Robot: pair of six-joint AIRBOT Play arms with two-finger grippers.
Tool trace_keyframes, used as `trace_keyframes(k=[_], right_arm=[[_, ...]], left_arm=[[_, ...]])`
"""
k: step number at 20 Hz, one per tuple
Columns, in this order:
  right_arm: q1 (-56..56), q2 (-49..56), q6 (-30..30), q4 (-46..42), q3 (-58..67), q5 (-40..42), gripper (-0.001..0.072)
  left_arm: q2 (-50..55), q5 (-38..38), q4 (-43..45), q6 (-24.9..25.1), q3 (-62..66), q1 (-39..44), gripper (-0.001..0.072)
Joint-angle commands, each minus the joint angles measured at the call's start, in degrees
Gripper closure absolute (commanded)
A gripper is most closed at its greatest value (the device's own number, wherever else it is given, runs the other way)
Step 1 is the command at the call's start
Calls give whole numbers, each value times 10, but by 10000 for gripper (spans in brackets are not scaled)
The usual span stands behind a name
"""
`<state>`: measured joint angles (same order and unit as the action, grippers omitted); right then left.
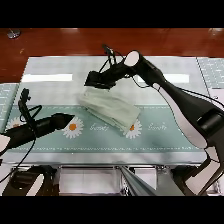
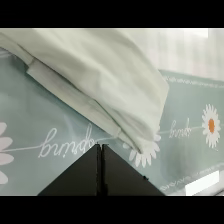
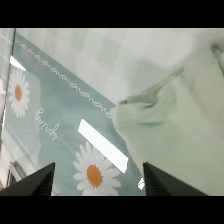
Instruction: Fold the shirts.
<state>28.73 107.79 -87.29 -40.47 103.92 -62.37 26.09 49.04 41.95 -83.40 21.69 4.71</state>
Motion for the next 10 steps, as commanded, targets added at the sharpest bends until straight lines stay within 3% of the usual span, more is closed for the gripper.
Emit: trace_keyframes(k=[1, 3, 5, 7, 10], right_arm=[[-66, -14, 4, 10, 45, -173, 86], [-135, -83, 14, -24, 46, -262, 87], [-185, -194, 46, -158, 20, -307, 87], [-226, -344, 25, -289, -119, -210, 87], [-291, -575, -133, -334, -468, 8, 87]], left_arm=[[5, -46, 1, -3, -7, 0, 687], [16, -51, 0, -3, -7, 0, 687], [28, -51, 0, -3, -7, 0, 687], [39, -50, 0, -3, -7, 0, 687], [48, -46, 0, -2, -7, 0, 687]])
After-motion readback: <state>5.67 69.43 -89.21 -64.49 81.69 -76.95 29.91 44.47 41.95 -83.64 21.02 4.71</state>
